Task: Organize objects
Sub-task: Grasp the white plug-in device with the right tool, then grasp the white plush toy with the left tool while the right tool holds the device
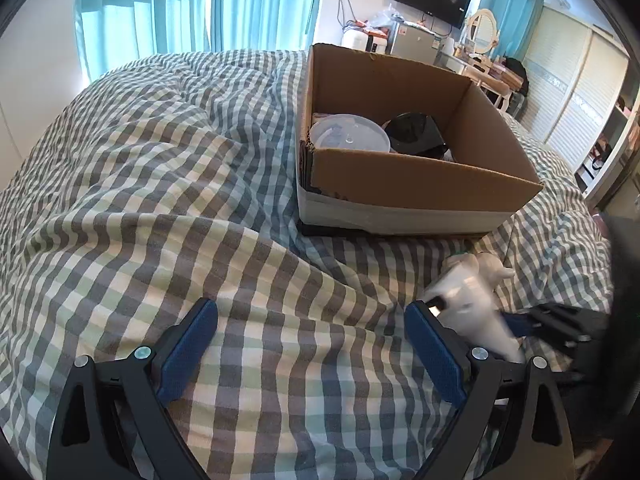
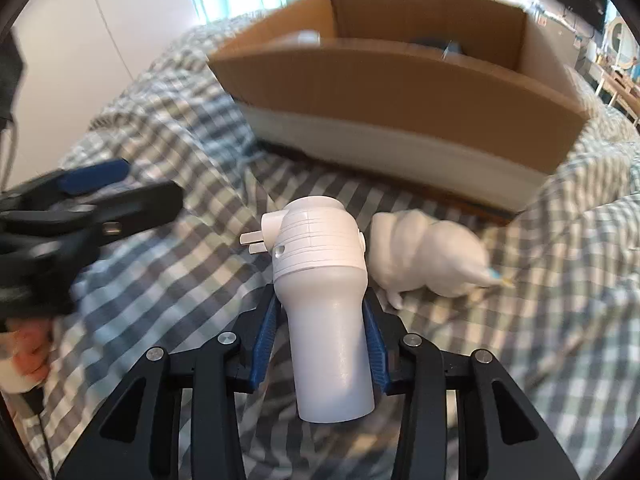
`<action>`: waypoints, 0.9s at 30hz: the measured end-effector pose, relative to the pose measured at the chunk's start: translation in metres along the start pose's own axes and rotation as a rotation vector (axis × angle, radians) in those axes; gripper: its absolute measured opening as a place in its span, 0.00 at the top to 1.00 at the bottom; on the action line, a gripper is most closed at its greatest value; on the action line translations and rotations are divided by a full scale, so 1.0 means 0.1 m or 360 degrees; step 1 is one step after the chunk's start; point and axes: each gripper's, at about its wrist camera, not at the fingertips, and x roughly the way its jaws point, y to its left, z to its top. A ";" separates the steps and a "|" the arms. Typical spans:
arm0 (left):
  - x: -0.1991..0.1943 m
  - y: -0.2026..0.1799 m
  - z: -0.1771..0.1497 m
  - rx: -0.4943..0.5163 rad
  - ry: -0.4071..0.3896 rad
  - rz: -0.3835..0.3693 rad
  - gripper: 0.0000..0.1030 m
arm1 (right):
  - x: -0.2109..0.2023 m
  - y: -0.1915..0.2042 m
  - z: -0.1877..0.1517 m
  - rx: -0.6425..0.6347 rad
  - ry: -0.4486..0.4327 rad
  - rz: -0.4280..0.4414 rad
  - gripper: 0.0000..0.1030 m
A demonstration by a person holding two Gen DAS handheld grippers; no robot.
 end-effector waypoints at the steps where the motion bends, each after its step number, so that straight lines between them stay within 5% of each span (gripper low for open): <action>1: 0.00 -0.01 0.00 0.0008 0.0000 0.0011 0.06 | -0.14 -0.03 -0.01 0.0018 -0.0062 -0.0019 0.61; 6: -0.03 -0.20 0.03 0.0099 0.0016 0.0099 0.06 | -0.69 -0.33 0.00 0.0096 -0.0260 -0.0110 0.61; 13: 0.11 -0.86 0.13 0.0185 0.0027 -0.0065 0.06 | -1.05 -0.85 0.10 0.0193 -0.0345 -0.0317 0.61; 19: 0.45 -1.34 0.14 0.0264 0.0086 -0.0093 0.06 | -0.84 -1.13 0.01 0.0288 -0.0301 -0.0229 0.61; 27: 0.87 -1.48 0.14 0.0227 0.0119 -0.0119 0.06 | -0.75 -1.24 -0.04 0.0365 -0.0274 -0.0128 0.61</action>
